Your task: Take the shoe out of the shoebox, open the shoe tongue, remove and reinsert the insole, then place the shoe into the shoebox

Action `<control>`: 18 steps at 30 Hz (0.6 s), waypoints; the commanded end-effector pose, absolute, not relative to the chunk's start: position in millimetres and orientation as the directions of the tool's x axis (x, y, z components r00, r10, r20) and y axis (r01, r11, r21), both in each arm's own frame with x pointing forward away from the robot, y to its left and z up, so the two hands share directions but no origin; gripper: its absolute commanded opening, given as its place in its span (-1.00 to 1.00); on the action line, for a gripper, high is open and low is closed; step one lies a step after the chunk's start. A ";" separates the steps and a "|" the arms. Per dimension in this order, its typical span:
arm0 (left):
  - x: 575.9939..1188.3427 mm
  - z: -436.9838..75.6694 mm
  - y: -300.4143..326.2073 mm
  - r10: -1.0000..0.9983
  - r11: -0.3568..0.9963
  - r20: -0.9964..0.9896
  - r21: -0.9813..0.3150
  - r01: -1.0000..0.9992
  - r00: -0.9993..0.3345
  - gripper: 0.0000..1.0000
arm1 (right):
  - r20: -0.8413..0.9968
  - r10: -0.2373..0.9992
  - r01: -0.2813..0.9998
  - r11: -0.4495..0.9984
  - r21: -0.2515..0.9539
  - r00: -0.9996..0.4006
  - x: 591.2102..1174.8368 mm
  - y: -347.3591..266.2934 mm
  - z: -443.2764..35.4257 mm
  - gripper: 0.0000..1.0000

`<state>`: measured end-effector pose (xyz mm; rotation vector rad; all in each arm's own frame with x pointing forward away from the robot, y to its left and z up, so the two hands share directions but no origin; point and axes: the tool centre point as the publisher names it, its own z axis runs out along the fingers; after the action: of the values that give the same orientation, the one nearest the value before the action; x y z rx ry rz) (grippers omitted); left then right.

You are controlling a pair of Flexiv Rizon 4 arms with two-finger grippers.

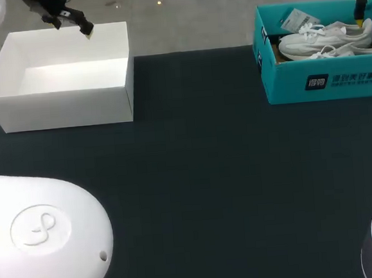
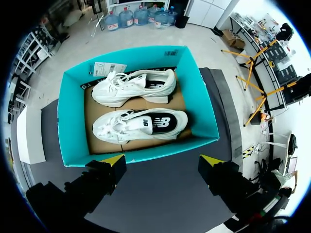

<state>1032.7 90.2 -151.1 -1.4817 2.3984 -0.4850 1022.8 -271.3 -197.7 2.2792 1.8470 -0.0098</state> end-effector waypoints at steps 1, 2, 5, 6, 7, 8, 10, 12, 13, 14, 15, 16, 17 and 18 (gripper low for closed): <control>1034.6 -147.2 85.0 -0.971 0.238 -0.058 -0.187 -0.953 -0.231 1.00 | -0.134 0.967 0.968 -0.195 0.158 0.217 1022.3 -271.4 -198.1 1.00; 1034.6 -147.2 85.0 -0.971 0.238 -0.058 -0.187 -0.953 -0.231 1.00 | -0.134 0.967 0.968 -0.195 0.158 0.217 1022.3 -271.4 -198.1 1.00; 1034.6 -147.2 85.0 -0.971 0.238 -0.058 -0.187 -0.953 -0.231 1.00 | -0.134 0.967 0.968 -0.195 0.158 0.217 1022.3 -271.4 -198.1 1.00; 1034.6 -147.2 85.0 -0.971 0.238 -0.058 -0.187 -0.953 -0.231 1.00 | -0.134 0.967 0.968 -0.195 0.158 0.217 1022.3 -271.4 -198.1 1.00; 1034.2 -149.0 86.6 -0.981 0.192 -0.034 -0.146 -0.970 -0.189 1.00 | -0.134 0.967 0.968 -0.195 0.158 0.217 1022.3 -271.4 -198.1 1.00; 1032.8 -150.4 88.8 -0.986 0.169 -0.024 -0.152 -0.974 -0.167 1.00 | -0.118 0.970 0.967 -0.194 0.162 0.214 1021.3 -268.6 -199.3 1.00; 1028.7 -148.9 94.3 -0.995 0.101 0.015 -0.127 -0.987 -0.103 1.00 | -0.113 0.977 0.973 -0.160 0.165 0.180 1017.8 -265.0 -202.5 1.00; 1021.4 -144.2 100.0 -0.996 0.055 0.054 -0.159 -0.986 -0.065 1.00 | -0.117 0.978 0.973 -0.153 0.175 0.175 1012.5 -263.5 -204.9 1.00; 1017.9 -142.2 103.0 -0.996 0.042 0.065 -0.176 -0.984 -0.054 1.00 | -0.117 0.980 0.974 -0.140 0.176 0.161 1009.7 -263.7 -205.9 1.00; 1013.3 -141.6 105.3 -0.996 0.038 0.071 -0.189 -0.981 -0.052 1.00 | -0.117 0.980 0.974 -0.140 0.176 0.162 1007.2 -265.0 -207.5 1.00; 1010.1 -141.8 107.8 -0.997 0.009 0.069 -0.196 -0.981 -0.023 1.00 | -0.118 0.980 0.974 -0.141 0.177 0.163 1004.8 -266.8 -209.1 1.00; 1006.6 -143.8 109.9 -0.999 -0.002 0.044 -0.204 -0.979 -0.007 1.00 | -0.116 0.981 0.975 -0.135 0.177 0.157 1002.7 -268.7 -210.9 1.00; 1003.1 -145.6 111.6 -0.999 -0.013 0.032 -0.211 -0.977 0.006 1.00 | -0.114 0.982 0.977 -0.133 0.167 0.153 1000.5 -270.8 -212.9 1.00; 998.8 -147.0 112.8 -0.999 -0.027 0.024 -0.213 -0.977 0.023 1.00 | -0.112 0.981 0.978 -0.139 0.157 0.157 998.2 -273.0 -214.6 1.00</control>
<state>1015.9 113.9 -145.9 -2.1684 2.1513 -0.1985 1007.9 -267.2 -210.8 2.2348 1.9240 -0.0027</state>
